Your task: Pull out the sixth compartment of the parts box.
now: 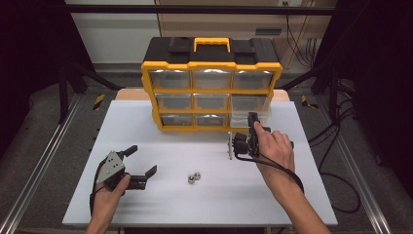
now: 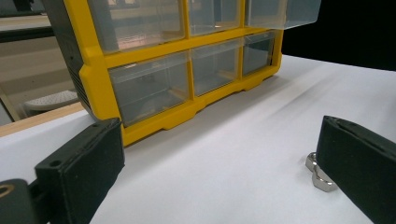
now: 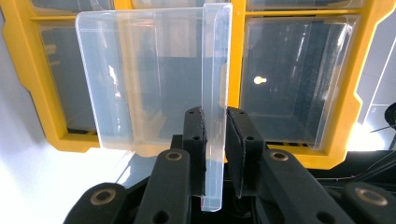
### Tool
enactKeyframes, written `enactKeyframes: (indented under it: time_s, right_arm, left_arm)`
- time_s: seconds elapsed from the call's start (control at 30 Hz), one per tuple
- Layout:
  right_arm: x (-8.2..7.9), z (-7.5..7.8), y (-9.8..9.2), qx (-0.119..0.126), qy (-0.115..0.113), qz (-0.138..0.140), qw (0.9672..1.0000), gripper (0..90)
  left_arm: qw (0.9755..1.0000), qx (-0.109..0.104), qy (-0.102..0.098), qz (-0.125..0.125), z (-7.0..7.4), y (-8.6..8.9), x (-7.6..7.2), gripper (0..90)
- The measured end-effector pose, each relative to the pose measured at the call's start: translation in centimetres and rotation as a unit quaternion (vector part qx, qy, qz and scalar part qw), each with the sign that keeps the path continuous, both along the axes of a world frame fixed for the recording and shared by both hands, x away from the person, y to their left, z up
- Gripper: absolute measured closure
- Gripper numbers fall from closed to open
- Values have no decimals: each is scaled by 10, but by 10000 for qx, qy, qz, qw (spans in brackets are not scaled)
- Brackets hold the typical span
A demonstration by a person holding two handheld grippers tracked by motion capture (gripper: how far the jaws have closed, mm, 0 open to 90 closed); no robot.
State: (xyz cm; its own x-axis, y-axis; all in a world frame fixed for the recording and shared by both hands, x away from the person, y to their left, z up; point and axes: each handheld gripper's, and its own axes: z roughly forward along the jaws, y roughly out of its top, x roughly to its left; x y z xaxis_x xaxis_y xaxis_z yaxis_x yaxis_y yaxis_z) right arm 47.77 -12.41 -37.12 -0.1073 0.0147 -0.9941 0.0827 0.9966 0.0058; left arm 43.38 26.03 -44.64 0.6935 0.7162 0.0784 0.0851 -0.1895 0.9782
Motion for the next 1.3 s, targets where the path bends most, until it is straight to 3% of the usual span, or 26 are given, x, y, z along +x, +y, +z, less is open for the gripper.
enactKeyframes:
  time_s: [1.03,1.1,1.2,1.3]
  right_arm:
    - [-9,-6,1,43,-48,54,10000,774]
    - [-9,-5,1,220,-17,52,9997,741]
    - [-9,-1,1,552,-67,0,9985,575]
    - [-12,5,0,1058,-26,48,9944,446]
  left_arm:
    - [10000,10,3,1,0,0,0,11]
    - [10000,8,3,2,0,0,0,11]
    - [10000,2,4,3,0,0,0,11]
    - [10000,1,6,5,0,0,0,11]
